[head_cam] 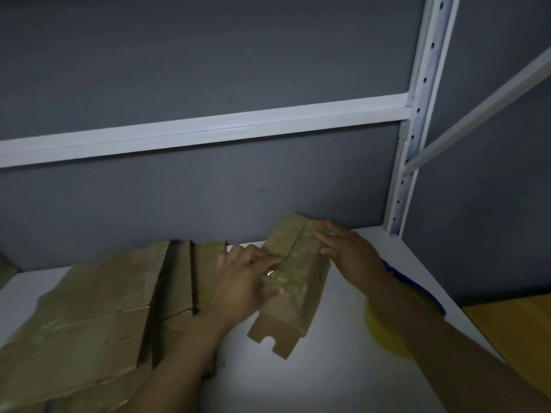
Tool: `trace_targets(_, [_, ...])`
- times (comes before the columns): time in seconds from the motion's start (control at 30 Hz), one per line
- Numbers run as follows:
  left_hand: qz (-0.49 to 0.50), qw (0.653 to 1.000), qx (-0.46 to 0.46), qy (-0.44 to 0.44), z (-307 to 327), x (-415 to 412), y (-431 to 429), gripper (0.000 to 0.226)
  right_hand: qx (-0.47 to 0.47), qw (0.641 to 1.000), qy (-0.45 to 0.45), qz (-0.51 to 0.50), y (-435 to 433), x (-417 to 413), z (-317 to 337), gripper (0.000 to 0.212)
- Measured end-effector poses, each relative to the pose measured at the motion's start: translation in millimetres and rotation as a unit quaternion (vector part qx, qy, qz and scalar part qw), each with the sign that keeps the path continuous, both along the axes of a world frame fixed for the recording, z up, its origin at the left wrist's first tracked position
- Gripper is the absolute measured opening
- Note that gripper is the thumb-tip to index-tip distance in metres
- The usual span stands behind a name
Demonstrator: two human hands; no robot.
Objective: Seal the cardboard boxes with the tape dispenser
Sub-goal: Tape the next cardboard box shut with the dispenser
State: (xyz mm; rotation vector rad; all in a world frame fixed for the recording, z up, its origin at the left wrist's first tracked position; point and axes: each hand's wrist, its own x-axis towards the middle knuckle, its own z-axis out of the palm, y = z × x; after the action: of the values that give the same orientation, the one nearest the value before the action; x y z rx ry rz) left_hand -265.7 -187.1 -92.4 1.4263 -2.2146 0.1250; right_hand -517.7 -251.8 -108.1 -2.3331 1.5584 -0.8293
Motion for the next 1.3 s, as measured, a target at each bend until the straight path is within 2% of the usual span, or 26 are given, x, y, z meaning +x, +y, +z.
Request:
trace_targets(0.1, [0.049,0.996,-0.048,0.052,-6.7,-26.4,-2.1,0.05,0.06,0.998,0.031,0.006,10.5,-9.4,4.9,0.062])
trace_targets(0.23, [0.082,0.991,0.024,0.098,-8.6,-49.8,-4.2,0.055,0.1,0.984,0.034,-0.14,52.9,-62.3,-19.5,0.066])
trace_targets(0.33, [0.094,0.992,0.013,0.082,-11.7,-57.8,-10.3,0.054,0.188,0.953,0.002,-0.236,77.0,-97.3,-40.8,0.073])
trace_targets(0.4, [0.104,0.993,0.003,0.063,-11.4,-63.9,-10.1,0.053,0.19,0.947,-0.016,-0.26,85.4,-104.7,-44.8,0.058])
trace_targets(0.47, [0.098,0.994,-0.04,0.033,-11.1,-72.8,-5.1,0.05,0.144,0.951,-0.008,-0.273,91.0,-104.4,-44.3,0.033])
trace_targets(0.5, [0.083,0.994,-0.065,0.041,-10.1,-78.8,0.0,0.047,0.127,0.953,-0.011,-0.275,94.3,-101.8,-42.4,0.027])
trace_targets(0.57, [0.033,0.99,-0.084,0.112,-4.5,-93.8,15.6,0.035,0.101,0.955,-0.041,-0.275,99.8,-95.0,-37.2,0.02])
trace_targets(0.63, [-0.017,0.983,-0.034,0.181,7.5,-111.8,33.8,0.029,0.06,0.955,-0.107,-0.272,104.9,-86.9,-28.0,0.015])
trace_targets(0.7, [-0.018,0.973,0.085,0.216,16.1,-128.0,44.1,0.042,0.008,0.944,-0.196,-0.266,112.4,-75.8,-8.2,0.013])
trace_targets(0.77, [0.015,0.938,0.208,0.279,22.4,-136.8,46.5,0.054,-0.044,0.923,-0.285,-0.254,116.5,-67.5,15.0,0.018])
trace_targets(0.8, [0.016,0.903,0.26,0.343,28.0,-137.6,48.0,0.049,-0.059,0.915,-0.321,-0.238,117.9,-65.8,27.2,0.022])
trace_targets(0.83, [0.002,0.868,0.278,0.411,30.6,-135.4,48.4,0.035,-0.06,0.911,-0.35,-0.21,117.0,-65.5,37.8,0.026])
trace_targets(0.87, [-0.011,0.851,0.273,0.449,35.8,-131.7,50.3,0.018,-0.04,0.913,-0.367,-0.172,116.2,-65.0,48.5,0.03])
trace_targets(0.9, [-0.029,0.859,0.243,0.45,36.3,-126.7,50.2,0.014,-0.009,0.919,-0.374,-0.124,114.8,-65.6,57.4,0.036])
trace_targets(1.0, [-0.079,0.843,0.228,0.481,42.7,-114.1,57.4,0.028,0.055,0.929,-0.366,0.004,108.3,-65.0,76.2,0.056])
trace_targets(1.1, [-0.083,0.826,0.246,0.5,49.3,-103.8,55.7,0.04,0.031,0.936,-0.346,0.061,103.6,-61.5,85.8,0.064])
trace_targets(1.17, [-0.059,0.813,0.241,0.526,61.1,-98.0,49.6,0.038,0.018,0.94,-0.331,0.08,100.5,-59.3,90.3,0.064])
trace_targets(1.27, [-0.042,0.714,0.306,0.628,90.3,-95.4,39.1,0.054,-0.012,0.959,-0.268,0.09,96.3,-54.8,97.4,0.065])
trace_targets(1.3, [-0.035,0.698,0.331,0.634,98.0,-95.0,33.7,0.054,-0.025,0.966,-0.24,0.093,94.8,-53.2,99.3,0.065])
